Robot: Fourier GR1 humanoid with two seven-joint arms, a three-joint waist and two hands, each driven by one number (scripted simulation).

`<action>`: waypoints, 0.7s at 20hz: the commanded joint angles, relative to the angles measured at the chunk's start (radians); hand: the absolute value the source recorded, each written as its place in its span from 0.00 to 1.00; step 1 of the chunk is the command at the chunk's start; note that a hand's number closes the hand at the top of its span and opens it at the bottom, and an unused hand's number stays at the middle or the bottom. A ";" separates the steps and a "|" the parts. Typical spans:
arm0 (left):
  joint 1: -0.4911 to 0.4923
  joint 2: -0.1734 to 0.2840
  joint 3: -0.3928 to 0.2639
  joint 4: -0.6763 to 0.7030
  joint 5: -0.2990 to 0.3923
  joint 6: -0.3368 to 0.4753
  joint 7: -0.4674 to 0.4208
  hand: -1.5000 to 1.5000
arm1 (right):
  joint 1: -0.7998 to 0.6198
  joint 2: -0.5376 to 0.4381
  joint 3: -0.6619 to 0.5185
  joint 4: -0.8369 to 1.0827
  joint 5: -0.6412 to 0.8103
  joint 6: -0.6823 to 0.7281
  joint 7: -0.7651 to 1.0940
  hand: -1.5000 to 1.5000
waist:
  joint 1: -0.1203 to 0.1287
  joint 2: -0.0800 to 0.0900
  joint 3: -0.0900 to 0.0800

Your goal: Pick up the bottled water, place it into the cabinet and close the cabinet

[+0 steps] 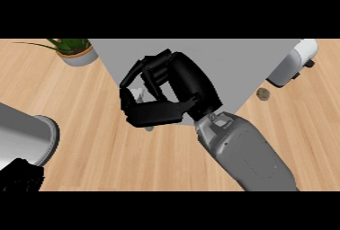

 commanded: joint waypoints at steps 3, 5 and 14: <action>0.047 0.029 0.053 -0.021 0.024 -0.064 -0.010 1.00 | -0.074 -0.076 -0.184 0.286 -0.081 0.166 -0.150 1.00 | 0.002 0.007 0.002; 0.017 0.011 0.056 -0.003 0.020 -0.037 0.000 1.00 | -0.073 -0.062 -0.173 0.326 -0.072 0.170 -0.170 1.00 | -0.003 0.008 0.002; -0.003 0.004 0.036 -0.020 0.003 -0.046 0.004 1.00 | -0.056 -0.133 -0.201 0.399 -0.076 0.260 -0.263 1.00 | 0.013 0.022 0.002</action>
